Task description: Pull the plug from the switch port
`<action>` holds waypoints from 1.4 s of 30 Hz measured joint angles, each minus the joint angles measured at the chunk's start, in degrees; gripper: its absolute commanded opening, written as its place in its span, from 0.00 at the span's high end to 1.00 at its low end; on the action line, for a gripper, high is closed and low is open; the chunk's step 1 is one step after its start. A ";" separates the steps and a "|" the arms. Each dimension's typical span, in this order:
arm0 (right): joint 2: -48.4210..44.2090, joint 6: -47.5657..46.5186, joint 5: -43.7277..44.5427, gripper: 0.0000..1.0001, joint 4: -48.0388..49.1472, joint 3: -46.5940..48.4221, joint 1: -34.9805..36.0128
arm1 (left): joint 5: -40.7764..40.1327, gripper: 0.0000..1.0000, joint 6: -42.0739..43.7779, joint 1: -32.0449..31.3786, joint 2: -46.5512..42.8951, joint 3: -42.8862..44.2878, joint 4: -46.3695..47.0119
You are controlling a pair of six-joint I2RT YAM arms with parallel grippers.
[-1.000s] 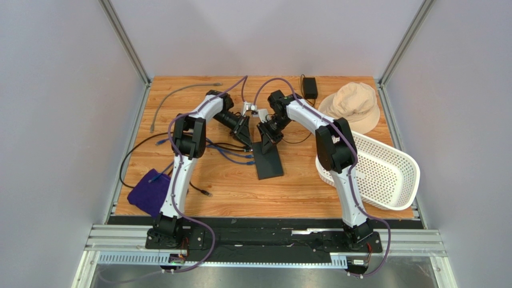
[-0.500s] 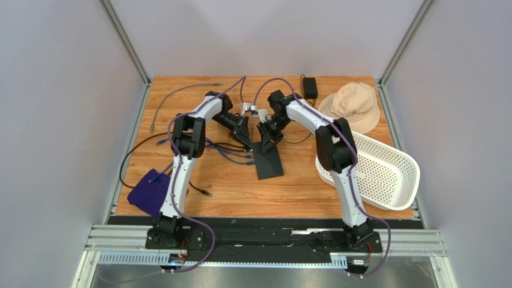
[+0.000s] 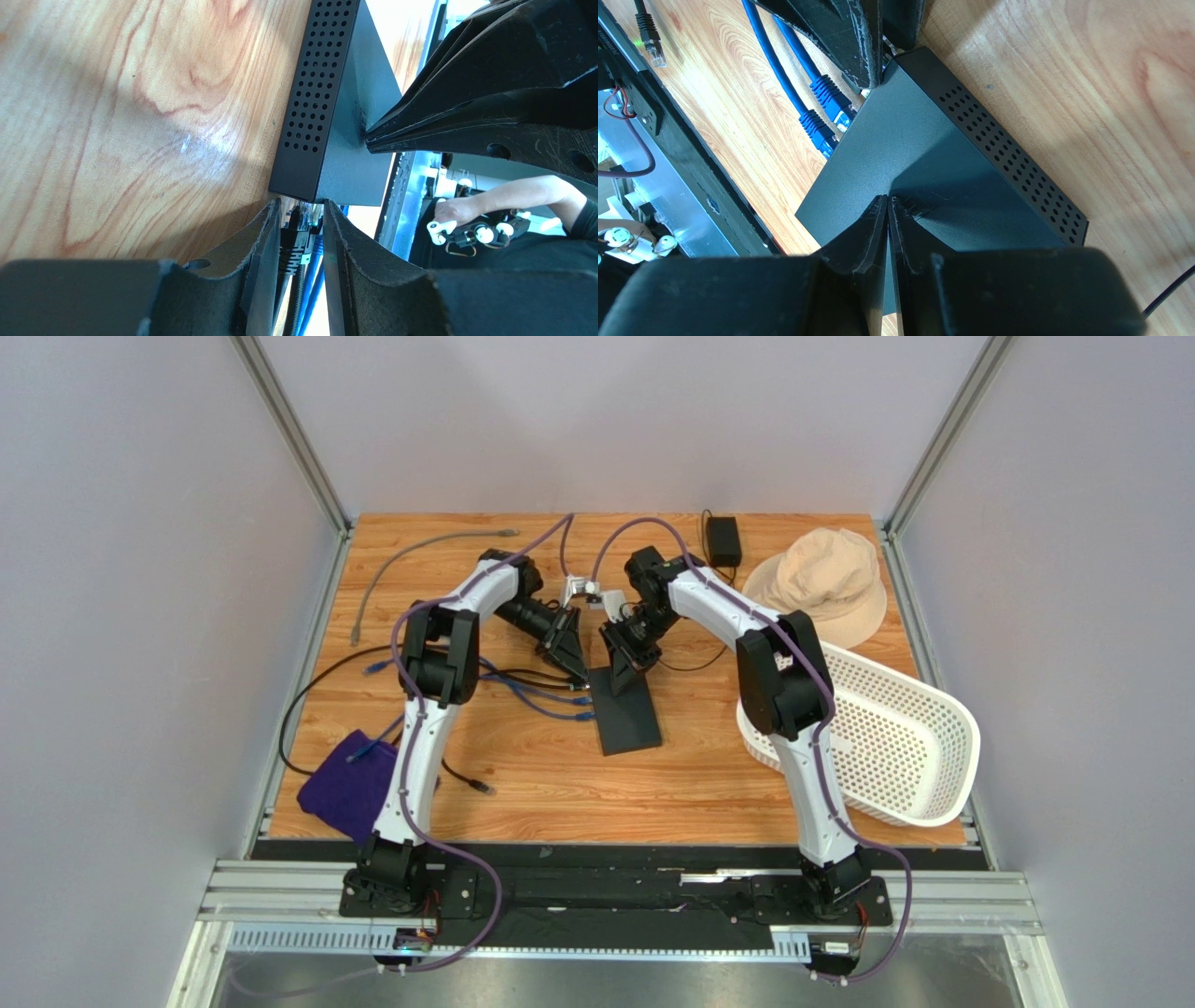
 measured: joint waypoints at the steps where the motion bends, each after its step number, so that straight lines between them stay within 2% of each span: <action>1: 0.00 0.00 0.00 0.85 0.00 0.00 -0.02 | 0.13 0.64 0.00 0.17 0.00 -0.07 0.00; 9: 0.00 0.00 0.00 0.85 0.00 0.00 0.00 | 2.60 0.63 0.31 1.40 0.87 -0.44 -0.33; 15: 0.00 0.00 0.00 0.85 0.00 0.00 0.00 | 3.72 0.62 3.54 1.55 0.92 -0.52 -0.55; 26: 0.00 0.00 0.00 0.85 -0.02 0.00 -0.02 | 3.80 0.78 4.02 1.53 1.25 -0.70 -0.57; 29: 0.00 0.00 0.00 0.85 -0.02 0.00 0.00 | 3.87 0.86 3.54 1.53 1.25 -0.79 -0.57; 32: 0.00 0.00 0.00 0.85 -0.02 0.00 0.00 | 3.96 0.99 3.08 1.49 1.25 -0.79 -0.57; 42: 0.00 0.00 0.09 0.85 -0.09 0.07 0.00 | 3.91 1.00 5.57 1.42 2.29 2.38 -1.33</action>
